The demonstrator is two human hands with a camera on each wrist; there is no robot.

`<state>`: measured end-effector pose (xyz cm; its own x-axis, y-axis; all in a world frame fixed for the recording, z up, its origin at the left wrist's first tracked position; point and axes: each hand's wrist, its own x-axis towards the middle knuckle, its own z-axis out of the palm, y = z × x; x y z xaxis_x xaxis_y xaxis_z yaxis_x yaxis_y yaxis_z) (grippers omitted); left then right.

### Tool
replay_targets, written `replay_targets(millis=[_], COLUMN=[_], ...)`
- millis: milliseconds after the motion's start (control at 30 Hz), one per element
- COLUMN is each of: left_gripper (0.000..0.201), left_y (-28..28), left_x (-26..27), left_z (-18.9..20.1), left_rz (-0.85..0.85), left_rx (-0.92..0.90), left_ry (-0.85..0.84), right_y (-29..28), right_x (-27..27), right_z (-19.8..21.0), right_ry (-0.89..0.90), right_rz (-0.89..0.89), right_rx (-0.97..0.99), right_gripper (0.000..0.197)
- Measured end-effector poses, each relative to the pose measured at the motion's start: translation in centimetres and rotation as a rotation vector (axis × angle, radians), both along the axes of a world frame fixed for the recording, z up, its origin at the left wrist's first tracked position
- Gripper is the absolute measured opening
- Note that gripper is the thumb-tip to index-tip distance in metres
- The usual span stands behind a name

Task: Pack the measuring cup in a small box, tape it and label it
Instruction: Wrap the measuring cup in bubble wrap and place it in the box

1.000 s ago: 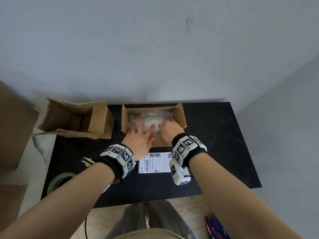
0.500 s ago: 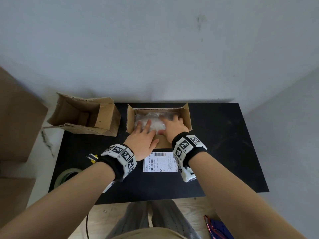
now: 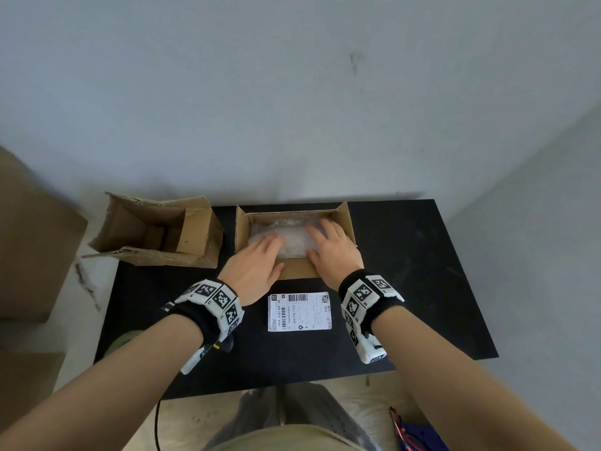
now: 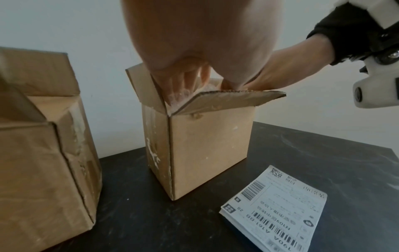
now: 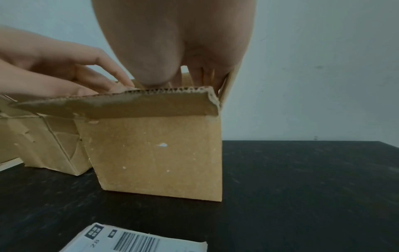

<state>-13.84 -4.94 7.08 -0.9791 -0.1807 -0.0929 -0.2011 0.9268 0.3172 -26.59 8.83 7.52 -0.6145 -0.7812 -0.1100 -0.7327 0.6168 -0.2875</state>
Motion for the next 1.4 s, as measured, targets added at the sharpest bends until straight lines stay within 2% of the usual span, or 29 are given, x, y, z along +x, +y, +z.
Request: replay_targets(millis=[200, 367, 600, 767, 867, 900, 967, 1067, 1233, 1400], left_gripper=[0.038, 0.048, 0.037, 0.047, 0.065, 0.065, 0.051, 0.04, 0.046, 0.05], left_y=[-0.4, 0.1, -0.1, -0.2, -0.3, -0.4, -0.7, -0.9, -0.7, -1.3], left_x=[0.0, -0.2, -0.4, -0.8, -0.9, -0.9, -0.6, -0.5, -0.6, -0.6], left_z=[-0.1, -0.6, -1.0, -1.5, -1.1, -1.0, -0.7, 0.0, 0.9, 1.5], left_rz=[-0.085, -0.105, -0.045, -0.043, -0.081, -0.094, -0.087, -0.022, 0.062, 0.092], left_rx=[-0.066, -0.082, 0.044, 0.0, -0.019, -0.018, 0.038, 0.157, 0.197, 0.177], left_ry=[-0.029, -0.077, -0.042, -0.067, -0.15, -0.159, -0.135, -0.091, -0.015, 0.111], right_y=[0.4, 0.4, 0.3, 0.3, 0.3, 0.4, 0.8, 1.6, 2.4, 2.2], right_x=[0.6, 0.4, 0.4, 0.3, 0.0, -0.2, -0.4, -0.9, -1.7, -2.3], right_z=[0.2, -0.1, -0.2, -0.4, 0.2, 0.4, 1.0, 1.2, 1.4, 2.3], right_ry=[-0.027, -0.092, -0.196, -0.273, -0.334, -0.349, -0.371, -0.387, -0.323, -0.342], right_rz=[0.135, 0.17, 0.196, 0.188, 0.15, 0.147, 0.137, 0.083, -0.016, 0.007], right_rx=[-0.073, -0.027, 0.069, 0.108, 0.112, 0.109, 0.082, 0.014, -0.172, -0.172], right_gripper=[0.031, 0.029, 0.036, 0.038, 0.039, 0.043, 0.048, 0.041, 0.03, 0.037])
